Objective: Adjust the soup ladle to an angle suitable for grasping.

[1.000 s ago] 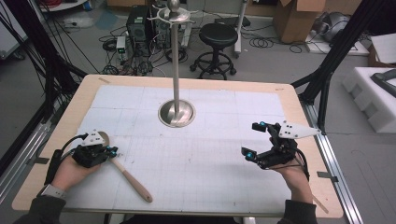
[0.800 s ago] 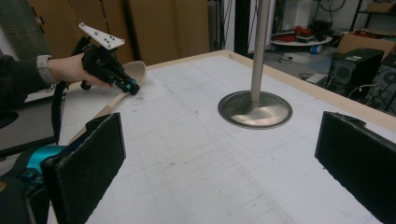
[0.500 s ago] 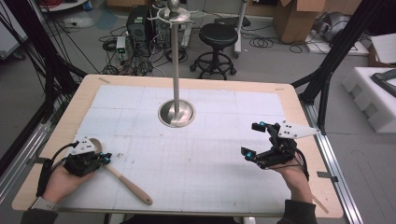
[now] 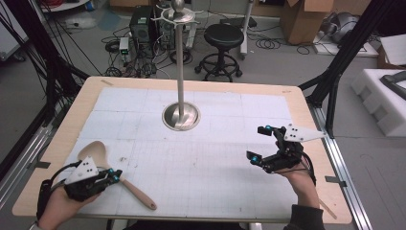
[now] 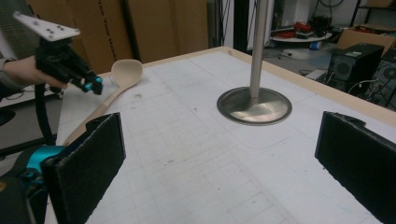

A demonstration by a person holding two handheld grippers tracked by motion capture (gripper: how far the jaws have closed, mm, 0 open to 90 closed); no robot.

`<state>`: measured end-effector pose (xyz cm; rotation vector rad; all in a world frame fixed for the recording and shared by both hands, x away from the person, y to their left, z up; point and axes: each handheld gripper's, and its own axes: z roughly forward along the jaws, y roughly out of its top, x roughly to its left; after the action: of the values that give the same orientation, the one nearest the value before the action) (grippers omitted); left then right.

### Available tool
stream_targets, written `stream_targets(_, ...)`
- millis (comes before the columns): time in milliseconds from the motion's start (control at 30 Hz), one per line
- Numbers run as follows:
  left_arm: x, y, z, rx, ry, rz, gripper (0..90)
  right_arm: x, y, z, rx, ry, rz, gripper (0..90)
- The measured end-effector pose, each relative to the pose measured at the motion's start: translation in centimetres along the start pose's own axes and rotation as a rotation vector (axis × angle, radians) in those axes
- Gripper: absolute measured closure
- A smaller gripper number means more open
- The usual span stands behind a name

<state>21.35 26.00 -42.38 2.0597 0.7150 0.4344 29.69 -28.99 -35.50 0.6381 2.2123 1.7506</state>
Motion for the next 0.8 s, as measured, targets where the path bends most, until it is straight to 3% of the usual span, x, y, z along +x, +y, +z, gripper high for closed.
stream_targets(100, -1.8, -0.3, 0.2, 0.002, -0.057, -0.001, 89.8, 0.0, 0.0, 0.1, 0.002, -0.001, 0.002, 0.6)
stream_targets(300, -4.7, -0.1, 1.5, 0.020, -0.128, 0.044, 89.7, -0.1, -0.1, 0.4, 0.014, 0.001, -0.002, 0.6)
stream_targets(467, -6.1, 0.3, 2.1, 0.033, -0.196, 0.075, 89.7, -0.1, -0.1, 0.4, 0.012, -0.002, 0.004, 0.6)
stream_targets(600, -7.3, 0.5, 3.0, 0.063, -0.239, 0.121, 89.7, -0.1, -0.1, 0.3, 0.010, -0.001, 0.002, 0.6)
stream_targets(800, -7.6, 0.5, 3.9, 0.101, -0.259, 0.157, 89.7, -0.1, 0.0, 0.2, 0.004, -0.001, 0.001, 0.6)
